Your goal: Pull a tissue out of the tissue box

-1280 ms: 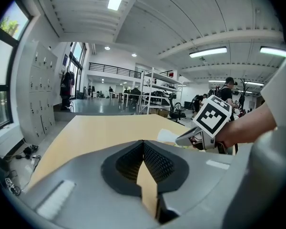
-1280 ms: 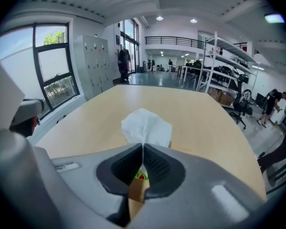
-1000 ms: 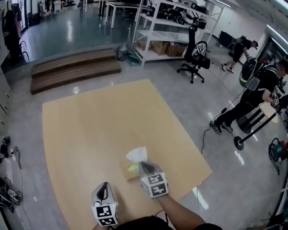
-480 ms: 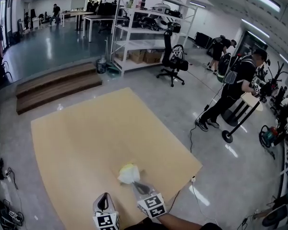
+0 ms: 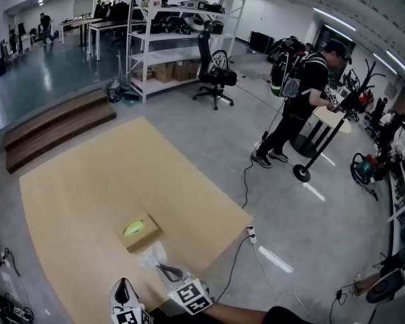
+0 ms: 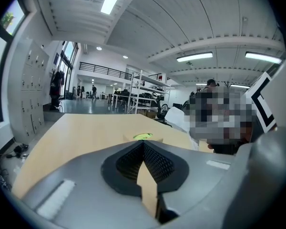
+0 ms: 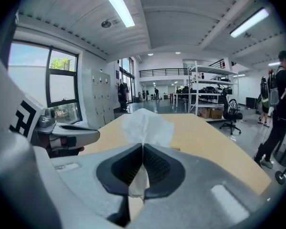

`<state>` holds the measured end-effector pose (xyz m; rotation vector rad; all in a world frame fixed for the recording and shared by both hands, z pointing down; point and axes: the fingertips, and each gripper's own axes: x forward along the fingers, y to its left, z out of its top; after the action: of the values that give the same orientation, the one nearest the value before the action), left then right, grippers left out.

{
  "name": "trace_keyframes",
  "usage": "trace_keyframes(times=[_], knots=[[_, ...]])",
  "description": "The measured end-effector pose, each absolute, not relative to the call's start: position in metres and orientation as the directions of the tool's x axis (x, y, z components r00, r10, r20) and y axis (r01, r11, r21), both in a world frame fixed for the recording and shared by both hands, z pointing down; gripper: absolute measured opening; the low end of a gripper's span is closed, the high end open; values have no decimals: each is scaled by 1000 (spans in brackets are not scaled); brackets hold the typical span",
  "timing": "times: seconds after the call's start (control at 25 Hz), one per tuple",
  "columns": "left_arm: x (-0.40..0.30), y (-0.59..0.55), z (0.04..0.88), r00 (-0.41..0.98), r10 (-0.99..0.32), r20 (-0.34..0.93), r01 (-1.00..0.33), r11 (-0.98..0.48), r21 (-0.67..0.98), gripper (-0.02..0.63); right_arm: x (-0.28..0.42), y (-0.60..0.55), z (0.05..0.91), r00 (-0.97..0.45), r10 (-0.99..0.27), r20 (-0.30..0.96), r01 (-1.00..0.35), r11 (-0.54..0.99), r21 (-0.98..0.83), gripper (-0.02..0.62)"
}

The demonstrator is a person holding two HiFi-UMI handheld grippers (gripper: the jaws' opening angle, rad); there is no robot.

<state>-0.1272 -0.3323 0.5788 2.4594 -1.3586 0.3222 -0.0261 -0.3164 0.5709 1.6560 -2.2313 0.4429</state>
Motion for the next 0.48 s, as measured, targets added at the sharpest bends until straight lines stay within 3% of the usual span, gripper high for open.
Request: trace_keyframes(times=[0.24, 0.48], knots=[[-100, -281, 576, 500, -790, 355, -864, -481, 146, 18, -20, -264, 573, -367, -829, 422, -924, 376, -66, 2], [-72, -231, 573, 470, -802, 369, -880, -457, 129, 18, 8, -215, 574, -377, -825, 421, -923, 375, -91, 2]])
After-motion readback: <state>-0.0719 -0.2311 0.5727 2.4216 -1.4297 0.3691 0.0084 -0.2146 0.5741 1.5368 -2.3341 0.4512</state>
